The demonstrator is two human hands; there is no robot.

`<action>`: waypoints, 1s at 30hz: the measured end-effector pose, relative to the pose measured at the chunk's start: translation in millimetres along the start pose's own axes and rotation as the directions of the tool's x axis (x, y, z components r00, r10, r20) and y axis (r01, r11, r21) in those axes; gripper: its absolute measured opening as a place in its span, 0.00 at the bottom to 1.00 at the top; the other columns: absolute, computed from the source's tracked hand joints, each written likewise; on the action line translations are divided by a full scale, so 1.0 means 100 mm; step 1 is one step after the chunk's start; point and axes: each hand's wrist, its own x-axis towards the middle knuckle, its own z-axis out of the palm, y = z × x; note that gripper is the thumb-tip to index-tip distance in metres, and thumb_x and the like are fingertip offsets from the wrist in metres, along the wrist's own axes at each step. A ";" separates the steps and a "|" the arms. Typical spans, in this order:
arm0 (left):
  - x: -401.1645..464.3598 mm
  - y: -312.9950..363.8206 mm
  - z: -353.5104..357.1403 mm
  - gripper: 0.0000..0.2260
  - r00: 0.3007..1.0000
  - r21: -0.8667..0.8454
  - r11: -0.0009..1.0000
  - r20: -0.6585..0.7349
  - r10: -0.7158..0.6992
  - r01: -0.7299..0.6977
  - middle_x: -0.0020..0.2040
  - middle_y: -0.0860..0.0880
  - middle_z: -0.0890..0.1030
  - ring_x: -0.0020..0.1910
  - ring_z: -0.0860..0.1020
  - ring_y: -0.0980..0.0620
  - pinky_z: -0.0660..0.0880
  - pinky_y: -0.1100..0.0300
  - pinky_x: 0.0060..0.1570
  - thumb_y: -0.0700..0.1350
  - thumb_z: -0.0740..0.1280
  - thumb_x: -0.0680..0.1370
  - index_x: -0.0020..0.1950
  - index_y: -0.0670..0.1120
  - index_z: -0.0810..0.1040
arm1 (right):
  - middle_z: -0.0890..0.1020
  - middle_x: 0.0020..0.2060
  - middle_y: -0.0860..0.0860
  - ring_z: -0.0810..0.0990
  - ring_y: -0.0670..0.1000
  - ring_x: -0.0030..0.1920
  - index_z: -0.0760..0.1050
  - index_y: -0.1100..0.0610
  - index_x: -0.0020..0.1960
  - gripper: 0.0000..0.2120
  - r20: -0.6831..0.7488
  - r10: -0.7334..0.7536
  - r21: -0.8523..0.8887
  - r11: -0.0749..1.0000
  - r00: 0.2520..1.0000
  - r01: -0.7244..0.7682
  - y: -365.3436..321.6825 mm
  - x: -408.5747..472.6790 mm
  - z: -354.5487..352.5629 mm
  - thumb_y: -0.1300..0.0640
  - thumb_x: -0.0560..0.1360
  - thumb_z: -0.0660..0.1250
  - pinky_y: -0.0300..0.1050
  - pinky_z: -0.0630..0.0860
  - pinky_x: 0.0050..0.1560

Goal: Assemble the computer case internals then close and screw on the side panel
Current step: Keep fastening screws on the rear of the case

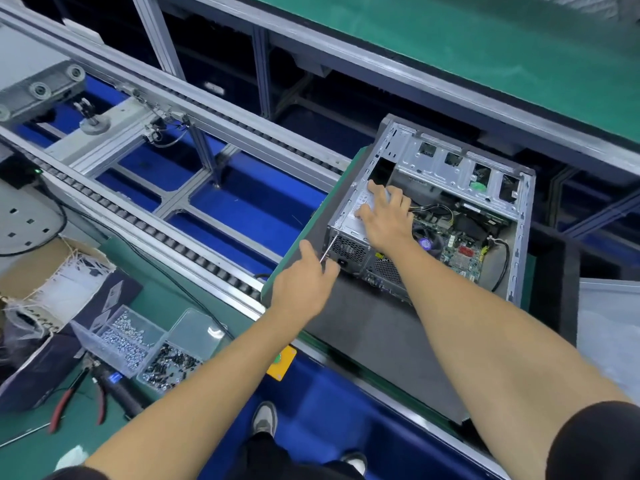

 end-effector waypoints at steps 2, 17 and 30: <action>0.03 -0.07 -0.06 0.10 0.987 -0.309 0.948 0.160 -0.021 0.070 0.36 0.49 0.76 0.31 0.75 0.49 0.70 0.54 0.30 0.52 0.55 0.84 0.54 0.45 0.67 | 0.62 0.73 0.52 0.59 0.56 0.72 0.61 0.43 0.77 0.28 -0.001 0.003 0.012 1.000 1.000 -0.003 0.00 0.00 -0.01 0.44 0.78 0.59 0.60 0.61 0.70; -0.16 -0.26 0.10 0.07 1.000 -0.409 0.912 -0.003 0.027 -0.025 0.45 0.58 0.78 0.35 0.76 0.55 0.72 0.59 0.33 0.55 0.61 0.84 0.61 0.59 0.73 | 0.61 0.73 0.54 0.59 0.58 0.71 0.60 0.44 0.77 0.27 -0.003 -0.016 -0.025 1.000 1.000 0.015 -0.01 0.00 -0.01 0.45 0.79 0.57 0.61 0.62 0.70; -0.22 -0.03 -0.04 0.05 0.799 -0.794 -0.236 0.593 -0.097 0.560 0.41 0.47 0.80 0.30 0.71 0.58 0.64 0.70 0.20 0.46 0.70 0.80 0.54 0.46 0.81 | 0.63 0.71 0.53 0.61 0.57 0.69 0.61 0.43 0.77 0.28 -0.005 -0.003 -0.017 1.000 1.000 0.003 0.00 0.01 -0.01 0.44 0.77 0.58 0.61 0.65 0.67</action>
